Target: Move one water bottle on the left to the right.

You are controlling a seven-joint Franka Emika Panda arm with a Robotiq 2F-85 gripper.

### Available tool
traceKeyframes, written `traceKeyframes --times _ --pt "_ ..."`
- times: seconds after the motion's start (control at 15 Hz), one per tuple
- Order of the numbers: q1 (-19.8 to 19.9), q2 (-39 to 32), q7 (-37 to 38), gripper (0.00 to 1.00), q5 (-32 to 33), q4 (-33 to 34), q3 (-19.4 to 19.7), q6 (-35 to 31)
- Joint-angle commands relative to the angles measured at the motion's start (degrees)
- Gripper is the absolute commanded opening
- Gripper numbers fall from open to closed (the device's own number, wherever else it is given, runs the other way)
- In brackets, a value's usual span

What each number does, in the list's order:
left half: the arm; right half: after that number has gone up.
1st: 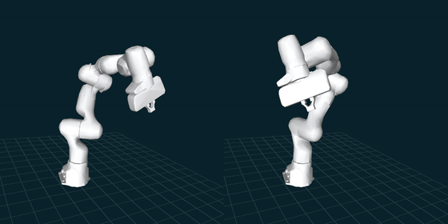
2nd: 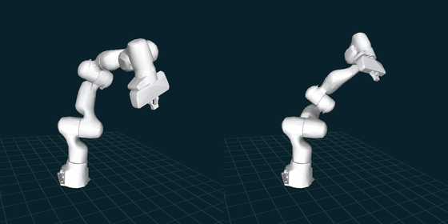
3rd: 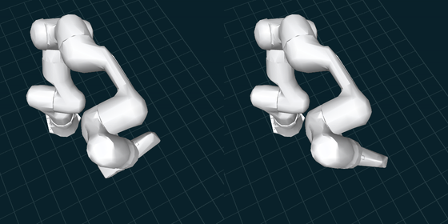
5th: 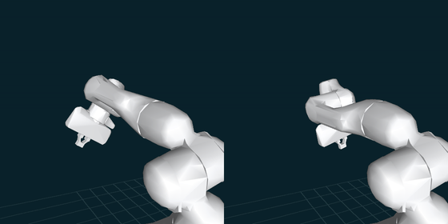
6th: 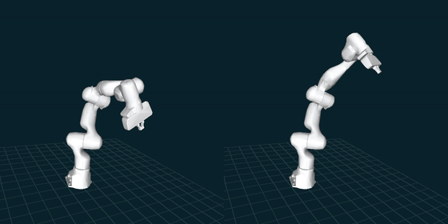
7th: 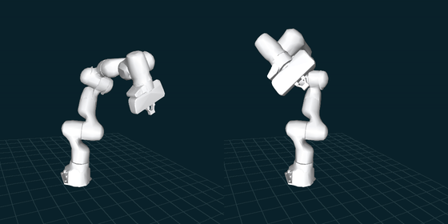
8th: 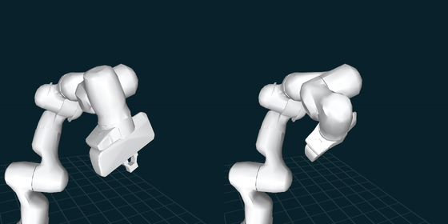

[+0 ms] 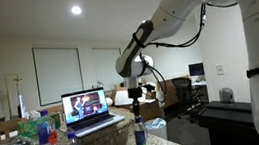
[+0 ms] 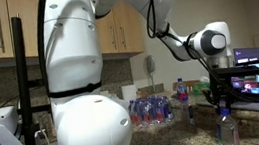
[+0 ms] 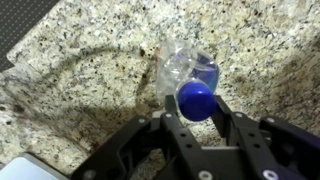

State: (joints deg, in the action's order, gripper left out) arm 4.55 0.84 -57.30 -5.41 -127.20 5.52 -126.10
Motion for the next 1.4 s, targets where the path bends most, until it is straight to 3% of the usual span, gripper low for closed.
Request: traceKeyframes --times 0.0,0.27,0.33,0.8,1.33 --pt "-0.9 2.5 1.0 0.71 0.4 -2.8 -1.1 -3.0" --pt "-2.0 3.7 1.5 0.97 1.0 -4.0 -2.2 -4.3" --pt "-2.2 3.9 1.2 0.99 0.9 -4.3 -2.3 -4.7" --pt "-5.8 8.5 0.5 1.0 4.2 -8.5 -4.9 -9.4" --pt "-7.2 7.2 0.1 1.0 2.9 -6.4 -4.8 -6.9"
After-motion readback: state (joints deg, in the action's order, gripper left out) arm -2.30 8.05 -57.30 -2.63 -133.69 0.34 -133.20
